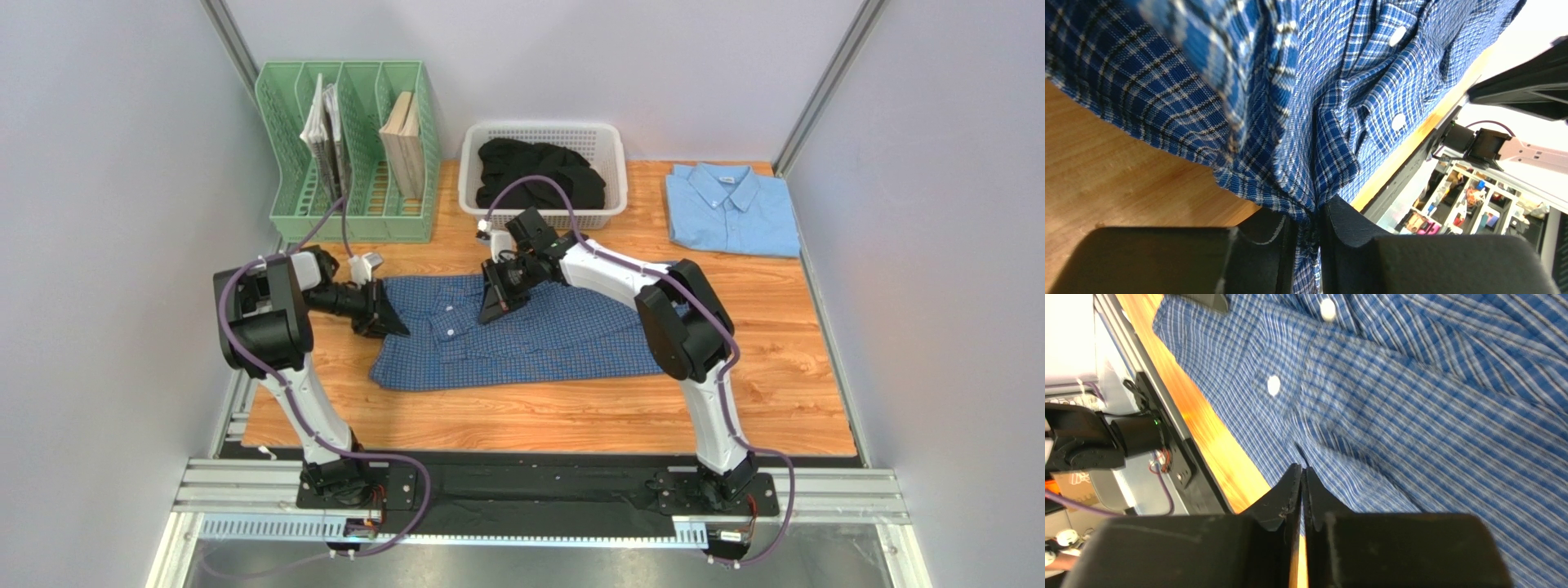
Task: Fold and stack the long sleeve shirts
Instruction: Fold the shirt
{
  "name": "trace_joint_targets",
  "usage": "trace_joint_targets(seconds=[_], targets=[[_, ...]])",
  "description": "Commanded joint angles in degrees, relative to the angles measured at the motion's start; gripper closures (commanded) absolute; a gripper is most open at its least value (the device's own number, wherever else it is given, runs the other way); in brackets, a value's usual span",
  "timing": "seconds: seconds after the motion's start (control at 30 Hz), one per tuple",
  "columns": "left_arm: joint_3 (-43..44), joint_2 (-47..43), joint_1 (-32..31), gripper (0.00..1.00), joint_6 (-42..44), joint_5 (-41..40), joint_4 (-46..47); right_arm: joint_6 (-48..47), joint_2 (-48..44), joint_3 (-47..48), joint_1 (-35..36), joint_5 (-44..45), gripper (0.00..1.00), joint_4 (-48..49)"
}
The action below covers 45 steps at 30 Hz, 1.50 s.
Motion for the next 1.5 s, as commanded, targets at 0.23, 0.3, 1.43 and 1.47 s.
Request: trace_joint_targets(seconds=[0.23, 0.3, 1.43, 1.47], targets=[[-0.8, -7.9, 0.9, 0.91, 2.3, 1.9, -0.5, 9.3, 10.7, 1.4, 1.5, 3.1, 1.0, 6.2], [-0.9, -8.5, 0.9, 0.93, 2.4, 2.2, -0.8, 8.9, 10.0, 2.5, 1.5, 1.2, 0.99, 6.0], [3.1, -17.2, -1.2, 1.0, 3.2, 5.7, -9.7, 6.9, 11.6, 2.6, -0.4, 11.2, 0.97, -1.2], [3.2, -17.2, -1.1, 1.0, 2.8, 4.3, -9.7, 6.8, 11.6, 2.6, -0.4, 11.3, 0.97, -1.3]])
